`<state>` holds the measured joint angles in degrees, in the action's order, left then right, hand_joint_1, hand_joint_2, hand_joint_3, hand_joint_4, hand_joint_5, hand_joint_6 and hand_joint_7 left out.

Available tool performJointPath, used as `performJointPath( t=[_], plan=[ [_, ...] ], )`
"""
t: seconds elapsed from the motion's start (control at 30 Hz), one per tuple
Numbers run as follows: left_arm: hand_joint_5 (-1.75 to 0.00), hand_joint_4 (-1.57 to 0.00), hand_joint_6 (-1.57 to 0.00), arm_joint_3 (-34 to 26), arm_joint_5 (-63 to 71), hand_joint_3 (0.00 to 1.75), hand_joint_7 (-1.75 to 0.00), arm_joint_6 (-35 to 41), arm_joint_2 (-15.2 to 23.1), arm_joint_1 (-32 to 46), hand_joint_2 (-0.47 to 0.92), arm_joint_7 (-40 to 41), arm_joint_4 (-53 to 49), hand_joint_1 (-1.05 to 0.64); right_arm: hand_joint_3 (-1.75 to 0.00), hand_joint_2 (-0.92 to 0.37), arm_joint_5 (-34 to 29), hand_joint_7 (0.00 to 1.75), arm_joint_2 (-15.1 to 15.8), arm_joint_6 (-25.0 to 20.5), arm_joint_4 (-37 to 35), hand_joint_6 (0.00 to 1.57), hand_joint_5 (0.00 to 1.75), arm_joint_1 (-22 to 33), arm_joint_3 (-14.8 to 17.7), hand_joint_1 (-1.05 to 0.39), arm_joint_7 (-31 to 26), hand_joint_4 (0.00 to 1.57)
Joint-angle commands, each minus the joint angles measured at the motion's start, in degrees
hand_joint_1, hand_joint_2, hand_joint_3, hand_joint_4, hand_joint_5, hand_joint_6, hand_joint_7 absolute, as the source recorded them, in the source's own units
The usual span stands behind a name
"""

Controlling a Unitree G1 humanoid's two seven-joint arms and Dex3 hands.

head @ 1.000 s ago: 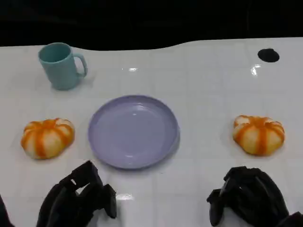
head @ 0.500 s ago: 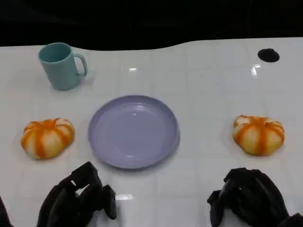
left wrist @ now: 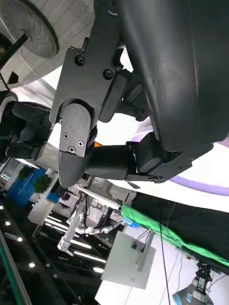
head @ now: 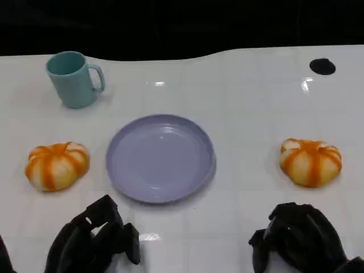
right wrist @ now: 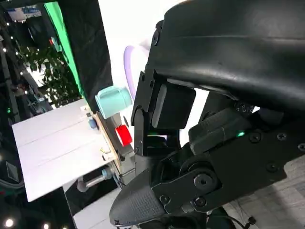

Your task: Grasp the bread from the table and place it into the plate.

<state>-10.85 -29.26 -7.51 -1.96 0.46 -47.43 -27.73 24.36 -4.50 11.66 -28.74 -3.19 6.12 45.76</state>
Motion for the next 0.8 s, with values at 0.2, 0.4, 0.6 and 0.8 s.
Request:
performJointPath(
  t=[0.2,0.4,0.6,0.8],
  plan=[
    [-1.75,-0.82,-0.66,-0.14,-0.35,0.22,-1.67,0.73,0.87,-0.34,0.92,-0.69,-0.21,-0.66,0.00,-0.86,0.80,0.59,0.91,1.42,-0.77,1.35,1.07,-1.17,1.05,-1.05,1.08,1.29],
    [-1.75,-0.82,-0.67,-0.16,-0.33,0.21,-1.63,0.69,0.88,-0.79,0.92,-0.94,-0.65,-0.66,-0.02,-0.90,-1.06,0.47,1.26,9.02,-2.50,1.28,0.96,-2.43,1.11,-1.05,1.84,1.20],
    [-1.75,-0.82,-0.67,-0.02,0.25,0.22,-1.67,-0.87,0.71,-1.01,0.92,-0.78,-1.30,-0.68,-0.07,-0.92,-3.55,0.59,1.82,18.56,-3.88,1.07,1.00,-3.95,1.10,-1.05,0.73,1.03],
    [-1.75,-0.83,-0.66,0.03,0.04,0.22,-1.67,-0.82,0.57,-1.22,0.92,-0.82,-1.76,-0.68,-0.21,-0.92,-8.66,1.10,3.27,31.16,-5.48,0.58,1.23,-5.44,1.20,-1.05,-3.81,0.70]
  ],
)
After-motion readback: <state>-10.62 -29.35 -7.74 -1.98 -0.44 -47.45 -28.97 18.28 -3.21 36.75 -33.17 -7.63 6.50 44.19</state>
